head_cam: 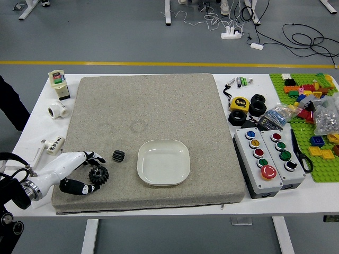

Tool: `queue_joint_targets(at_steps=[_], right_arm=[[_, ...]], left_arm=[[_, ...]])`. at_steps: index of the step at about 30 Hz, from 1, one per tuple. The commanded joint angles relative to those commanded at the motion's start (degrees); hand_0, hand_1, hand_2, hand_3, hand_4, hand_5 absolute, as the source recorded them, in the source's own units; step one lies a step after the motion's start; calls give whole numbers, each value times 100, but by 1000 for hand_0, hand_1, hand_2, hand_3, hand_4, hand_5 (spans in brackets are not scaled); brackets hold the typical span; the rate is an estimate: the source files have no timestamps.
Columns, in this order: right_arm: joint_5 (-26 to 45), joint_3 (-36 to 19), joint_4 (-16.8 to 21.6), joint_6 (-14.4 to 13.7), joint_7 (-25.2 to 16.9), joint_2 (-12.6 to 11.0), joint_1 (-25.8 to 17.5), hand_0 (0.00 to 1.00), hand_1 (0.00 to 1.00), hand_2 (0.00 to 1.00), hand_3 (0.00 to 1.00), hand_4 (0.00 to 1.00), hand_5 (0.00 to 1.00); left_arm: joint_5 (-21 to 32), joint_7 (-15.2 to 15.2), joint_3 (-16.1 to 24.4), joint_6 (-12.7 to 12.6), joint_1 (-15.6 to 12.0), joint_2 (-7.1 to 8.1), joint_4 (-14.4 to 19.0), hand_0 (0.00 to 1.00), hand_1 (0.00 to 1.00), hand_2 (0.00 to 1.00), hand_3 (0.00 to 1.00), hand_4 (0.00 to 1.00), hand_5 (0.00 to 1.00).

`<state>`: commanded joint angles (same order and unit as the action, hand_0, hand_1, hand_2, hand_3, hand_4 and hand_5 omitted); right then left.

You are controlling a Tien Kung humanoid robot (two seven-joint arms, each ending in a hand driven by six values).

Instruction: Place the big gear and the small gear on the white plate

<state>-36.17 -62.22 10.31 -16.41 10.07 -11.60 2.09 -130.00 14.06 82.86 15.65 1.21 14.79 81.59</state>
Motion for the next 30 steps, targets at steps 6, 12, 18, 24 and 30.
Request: queue_joint_targets(at_steps=[6, 12, 18, 24, 30], right_arm=[[10, 12, 0, -3, -1, 0, -8, 609, 608, 694, 568, 758, 738], [33, 22, 0, -5, -4, 0, 3, 610, 608, 694, 568, 759, 738], [64, 32, 0, -5, -12, -3, 12, 611, 607, 695, 568, 759, 737], [83, 40, 0, -2, -20, -7, 17, 612, 607, 695, 568, 759, 739], [91, 57, 0, -3, -17, -2, 24, 611, 607, 694, 567, 759, 738]], left_arm=[[0, -118, -29, -96, -18, 17, 88, 316, 358, 404, 492, 34, 2], [0, -152, -66, -189, 6, 25, 172, 294, 295, 345, 452, 119, 2], [0, -177, -85, -339, 9, 22, 258, 284, 283, 331, 445, 123, 2], [0, -242, -188, -514, 101, 7, 527, 275, 280, 330, 445, 129, 2], [0, -266, -602, -642, 604, -76, 685, 273, 278, 332, 448, 145, 2]])
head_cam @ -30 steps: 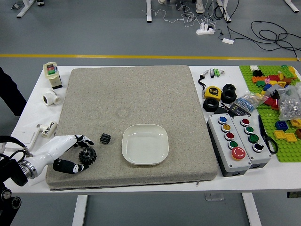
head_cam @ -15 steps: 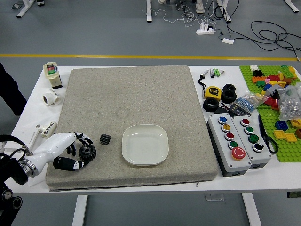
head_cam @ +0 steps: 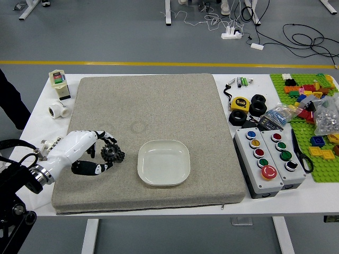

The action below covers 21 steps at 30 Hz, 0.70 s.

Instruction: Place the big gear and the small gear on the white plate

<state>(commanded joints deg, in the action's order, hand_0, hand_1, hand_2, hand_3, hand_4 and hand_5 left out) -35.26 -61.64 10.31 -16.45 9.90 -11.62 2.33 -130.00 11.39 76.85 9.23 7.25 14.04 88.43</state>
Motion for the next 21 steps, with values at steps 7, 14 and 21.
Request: queue_joint_targets(at_steps=[7, 14, 21], right_arm=[[64, 71, 0, -15, -2, -2, 25, 613, 608, 693, 567, 757, 737], [132, 118, 0, -22, -25, -14, 53, 612, 607, 694, 567, 758, 736], [106, 104, 0, -18, -28, -25, 67, 612, 608, 694, 567, 759, 735]], left_arm=[[0, 24, -831, -69, 949, -25, -208, 275, 286, 338, 453, 147, 2], [0, 30, -1659, -125, 1583, -66, -651, 321, 425, 485, 554, 721, 49], [0, 32, -2057, -189, 1674, -156, -1031, 425, 609, 726, 779, 984, 188]])
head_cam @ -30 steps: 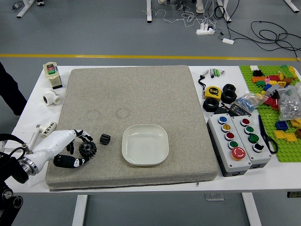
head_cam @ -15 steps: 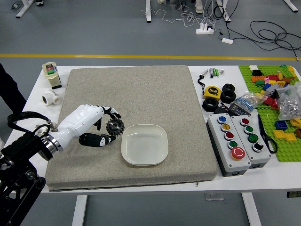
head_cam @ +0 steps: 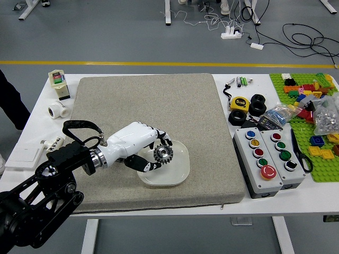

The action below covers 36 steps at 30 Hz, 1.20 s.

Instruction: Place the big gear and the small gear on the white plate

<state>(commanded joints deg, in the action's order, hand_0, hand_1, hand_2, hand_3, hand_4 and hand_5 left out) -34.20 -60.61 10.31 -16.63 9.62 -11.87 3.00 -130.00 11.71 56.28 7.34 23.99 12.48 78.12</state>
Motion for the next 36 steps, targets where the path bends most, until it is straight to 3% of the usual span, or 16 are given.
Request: queue_joint_targets(at_steps=[1, 2, 7, 8, 13, 17, 19, 20, 25, 26, 28, 31, 32, 36], right_arm=[[-2, -1, 0, 0, 0, 0, 1, 612, 608, 694, 567, 759, 735], [-2, -2, 0, 1, 1, -1, 1, 612, 608, 694, 568, 758, 734], [-9, -12, 0, 0, -3, -4, 8, 612, 608, 694, 568, 758, 734], [-9, -12, 0, -1, -4, -4, 9, 612, 607, 694, 567, 759, 734], [-10, -28, 0, -6, -9, -3, 5, 612, 607, 694, 567, 759, 734], [-14, -29, 0, -7, -5, -2, 0, 612, 607, 694, 567, 759, 734], [-22, -31, 0, -8, 1, 0, -8, 612, 607, 694, 567, 759, 734], [-25, -34, 0, -9, 3, 2, -11, 612, 607, 694, 567, 759, 734], [-25, -39, 0, -12, 13, 12, -31, 612, 607, 694, 567, 759, 734], [-24, -38, 0, -12, 13, 13, -34, 612, 607, 694, 567, 760, 733], [-32, -39, 0, -12, 16, 15, -40, 612, 607, 694, 567, 760, 733], [-42, -42, 0, -11, 20, 16, -51, 612, 607, 694, 567, 760, 733], [-43, -40, 0, -11, 21, 17, -55, 613, 607, 694, 568, 761, 733], [-49, -39, 0, -15, 30, 24, -66, 613, 607, 694, 568, 761, 733]], left_arm=[[0, 0, -8, -25, 0, -8, -38, 425, 609, 726, 779, 984, 188], [0, 0, -10, -31, 0, -11, -49, 610, 760, 985, 928, 998, 285], [0, -7, 54, -195, -15, -24, -202, 610, 760, 985, 928, 998, 285], [0, -14, 68, -216, -18, -27, -217, 685, 812, 998, 980, 998, 273], [0, -93, 275, -336, -103, -46, -133, 685, 812, 998, 980, 998, 273], [0, -143, 491, -256, -147, -9, -69, 687, 809, 998, 961, 998, 289], [0, -141, 619, -129, -177, 82, -44, 687, 809, 998, 961, 998, 289], [0, -124, 665, -23, -190, 125, -28, 667, 771, 907, 886, 921, 156], [0, -35, 767, 380, -250, 400, 28, 667, 771, 907, 886, 921, 156], [0, -19, 771, 435, -257, 446, 21, 627, 715, 790, 821, 860, 99], [0, 6, 755, 514, -268, 540, -28, 627, 715, 790, 821, 860, 99], [0, 17, 713, 503, -276, 620, -142, 627, 715, 790, 821, 860, 99], [0, 10, 683, 433, -281, 652, -221, 483, 612, 660, 629, 735, 58], [0, -7, 606, 208, -284, 693, -448, 483, 612, 660, 629, 735, 58]])
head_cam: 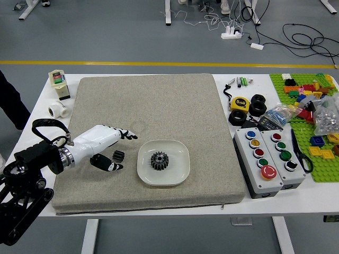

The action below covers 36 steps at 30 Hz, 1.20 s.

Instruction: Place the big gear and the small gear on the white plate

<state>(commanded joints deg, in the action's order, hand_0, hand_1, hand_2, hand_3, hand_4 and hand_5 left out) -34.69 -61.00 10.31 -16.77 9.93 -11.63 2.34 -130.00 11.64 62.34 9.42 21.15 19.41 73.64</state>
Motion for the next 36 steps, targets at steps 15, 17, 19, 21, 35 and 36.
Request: queue_joint_targets(at_steps=[15, 17, 19, 21, 35, 36], right_arm=[[25, 33, 0, 6, 8, 6, -9, 611, 607, 694, 570, 762, 732], [30, 29, 0, 7, 6, 6, -6, 611, 607, 694, 570, 762, 732], [36, 27, 0, 7, 4, 5, -4, 611, 607, 694, 570, 762, 732], [40, 29, 0, 8, 3, 4, -1, 612, 607, 695, 570, 762, 732], [55, 22, 0, 11, -4, -3, 24, 611, 606, 694, 570, 762, 732], [52, 20, 0, 11, -4, -3, 27, 611, 606, 694, 570, 762, 732]], left_arm=[[0, -7, -83, -152, -23, 12, -405, 341, 444, 487, 554, 417, 2], [0, -7, -72, -181, -33, 17, -393, 341, 444, 487, 554, 417, 2], [0, -9, -64, -204, -41, 21, -369, 341, 444, 487, 554, 417, 2], [0, -12, -57, -237, -43, 26, -332, 323, 422, 468, 550, 387, 2], [0, -19, -13, -561, -12, -27, -33, 304, 376, 427, 537, 413, 2], [0, -24, -26, -578, 1, -36, 21, 304, 376, 427, 537, 413, 2]])
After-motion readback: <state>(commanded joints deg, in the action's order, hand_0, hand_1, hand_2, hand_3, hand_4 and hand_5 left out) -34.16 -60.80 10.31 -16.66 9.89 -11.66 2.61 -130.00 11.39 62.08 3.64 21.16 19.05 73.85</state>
